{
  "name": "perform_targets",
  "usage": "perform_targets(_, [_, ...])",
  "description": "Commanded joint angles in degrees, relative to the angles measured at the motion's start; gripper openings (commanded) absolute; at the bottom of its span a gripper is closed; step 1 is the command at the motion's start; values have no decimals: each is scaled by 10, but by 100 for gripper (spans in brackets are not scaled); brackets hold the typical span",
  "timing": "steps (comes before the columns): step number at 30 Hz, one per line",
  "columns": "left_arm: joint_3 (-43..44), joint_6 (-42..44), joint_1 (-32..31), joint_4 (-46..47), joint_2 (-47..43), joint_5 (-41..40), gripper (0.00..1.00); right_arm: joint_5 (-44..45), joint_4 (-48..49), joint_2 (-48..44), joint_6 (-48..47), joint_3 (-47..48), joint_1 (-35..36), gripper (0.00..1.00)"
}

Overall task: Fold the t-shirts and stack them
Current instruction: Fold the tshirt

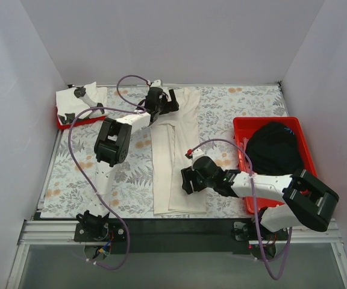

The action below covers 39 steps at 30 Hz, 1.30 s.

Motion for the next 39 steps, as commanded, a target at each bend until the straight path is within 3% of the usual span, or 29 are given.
perform_targets(1, [20, 5, 11, -43, 45, 5, 86, -9, -50, 26, 12, 17, 6, 60])
perform_targets(10, [53, 19, 14, -22, 54, 50, 86, 20, -95, 35, -12, 62, 6, 62])
perform_targets(18, [12, 67, -4, 1, -92, 46, 88, 83, -155, -48, -47, 89, 5, 73])
perform_targets(25, [-202, 58, -25, 5, -344, -11, 88, 83, -162, -147, -37, 45, 4, 81])
perform_targets(29, [-388, 12, -47, -16, -450, -34, 87, 58, -163, -183, -17, 10, 4, 82])
perform_targets(32, [-480, -30, -79, -35, -538, -68, 87, 46, -166, -200, -5, -15, 4, 82])
perform_targets(34, [-551, -89, -118, -66, -595, -106, 87, 31, -169, -219, 8, -27, 4, 82])
perform_targets(39, [-597, -157, -261, -180, -651, -247, 86, -7, -174, -238, 32, -53, 4, 80])
